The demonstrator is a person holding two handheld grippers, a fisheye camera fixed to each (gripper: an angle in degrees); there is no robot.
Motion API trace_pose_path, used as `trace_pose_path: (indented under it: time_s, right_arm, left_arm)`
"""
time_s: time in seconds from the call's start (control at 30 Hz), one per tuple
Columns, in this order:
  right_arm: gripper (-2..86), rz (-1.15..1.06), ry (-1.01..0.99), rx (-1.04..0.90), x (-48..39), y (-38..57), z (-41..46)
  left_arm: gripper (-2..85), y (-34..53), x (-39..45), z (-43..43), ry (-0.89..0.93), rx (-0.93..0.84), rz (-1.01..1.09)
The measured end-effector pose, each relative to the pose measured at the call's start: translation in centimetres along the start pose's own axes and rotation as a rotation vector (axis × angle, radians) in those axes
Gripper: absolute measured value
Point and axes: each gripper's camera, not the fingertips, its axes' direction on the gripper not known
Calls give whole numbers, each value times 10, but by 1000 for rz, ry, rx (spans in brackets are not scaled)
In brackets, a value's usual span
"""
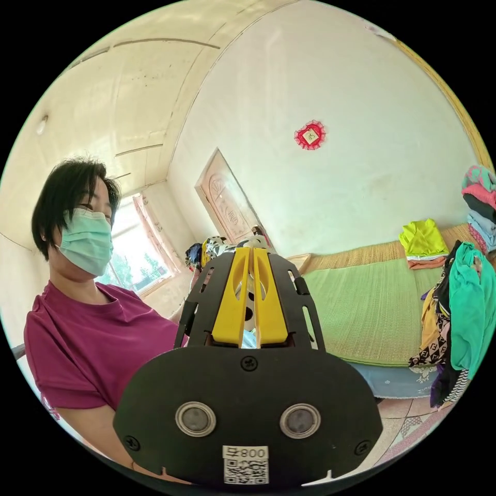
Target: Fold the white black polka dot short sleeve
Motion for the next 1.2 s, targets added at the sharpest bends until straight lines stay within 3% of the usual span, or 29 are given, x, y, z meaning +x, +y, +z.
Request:
trace_pose_path:
  time_s: [0.13,0.2,0.27,0.33,0.43,0.53,0.6,0.63,0.7,0.77,0.83,0.97,1.07,1.13,1.2]
  right_arm:
    - [5,-183,-63,48,-41,2,-7]
    - [4,-306,-62,115,-63,9,-23]
    - [4,-275,6,94,-58,13,-21]
    - [3,-210,-80,73,-43,20,-12]
    - [3,-200,-21,33,-43,30,-1]
    - [2,-348,-138,98,-78,30,-22]
    - [2,-515,-79,125,-110,38,-44]
    - [2,-521,-38,114,-111,41,-45]
    - [2,-360,47,34,-72,49,-29]
    - [2,-239,-45,27,-37,57,-19]
    - [1,-241,-30,26,-37,60,-14]
    - [1,-464,-35,56,-85,61,-33]
    - [1,-377,-13,69,-60,65,-37]
    - [1,-252,-33,35,-30,66,-28]
    - [1,-262,-37,12,-32,65,-19]
  left_arm:
    - [4,4,82,5,81,16,208]
    - [4,6,113,3,-21,23,295]
    - [4,5,125,5,-183,-8,241]
    - [4,8,125,12,-125,-22,170]
    - [4,13,148,23,-138,7,175]
    - [3,10,200,36,72,33,337]
    - [3,12,237,40,-40,11,461]
    - [3,14,247,44,-182,-18,485]
    - [2,12,230,51,-304,-73,352]
    - [2,12,209,56,-215,-35,188]
    - [2,14,227,70,-239,-44,251]
    - [2,8,278,88,-135,-41,426]
    - [2,5,261,95,-297,-90,284]
    - [3,6,249,100,-233,-79,190]
    - [3,6,261,111,-243,-85,227]
